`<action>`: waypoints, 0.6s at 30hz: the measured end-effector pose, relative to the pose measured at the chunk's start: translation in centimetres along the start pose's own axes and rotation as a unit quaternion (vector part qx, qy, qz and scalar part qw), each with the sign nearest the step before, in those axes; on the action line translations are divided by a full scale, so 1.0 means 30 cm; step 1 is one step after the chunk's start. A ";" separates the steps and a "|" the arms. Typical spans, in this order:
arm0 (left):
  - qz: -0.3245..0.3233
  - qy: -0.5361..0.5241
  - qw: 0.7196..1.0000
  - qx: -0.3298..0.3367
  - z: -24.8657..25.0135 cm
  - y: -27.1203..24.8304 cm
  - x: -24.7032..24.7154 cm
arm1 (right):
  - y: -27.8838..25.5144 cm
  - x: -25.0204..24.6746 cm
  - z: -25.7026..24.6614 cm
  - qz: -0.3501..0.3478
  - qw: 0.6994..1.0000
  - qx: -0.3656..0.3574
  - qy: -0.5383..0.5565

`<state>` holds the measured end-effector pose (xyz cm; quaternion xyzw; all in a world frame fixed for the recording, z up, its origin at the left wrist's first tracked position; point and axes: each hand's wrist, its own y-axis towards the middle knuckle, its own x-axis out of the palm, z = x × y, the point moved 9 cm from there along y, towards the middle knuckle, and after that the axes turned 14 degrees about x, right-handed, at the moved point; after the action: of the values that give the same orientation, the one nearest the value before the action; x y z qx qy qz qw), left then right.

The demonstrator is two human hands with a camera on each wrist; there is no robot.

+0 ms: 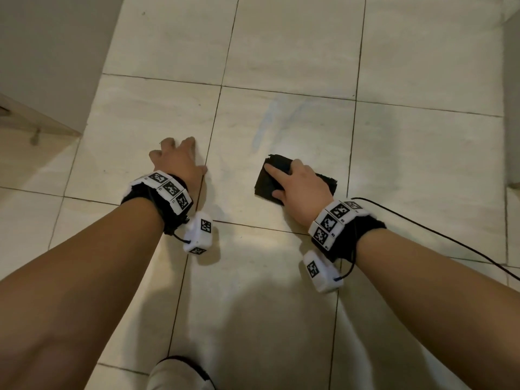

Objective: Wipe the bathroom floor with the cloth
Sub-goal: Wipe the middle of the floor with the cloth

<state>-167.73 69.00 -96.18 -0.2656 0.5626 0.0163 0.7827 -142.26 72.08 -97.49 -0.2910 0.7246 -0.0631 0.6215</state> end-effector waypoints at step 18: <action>-0.006 0.007 1.000 -0.009 0.004 0.021 0.001 | 0.428 -0.298 0.260 0.030 0.985 0.161 0.051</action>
<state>-167.82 69.57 -96.43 -0.2763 0.5665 0.0149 0.7762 -138.84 89.21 -97.30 -0.1618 0.7440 -0.1746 0.6243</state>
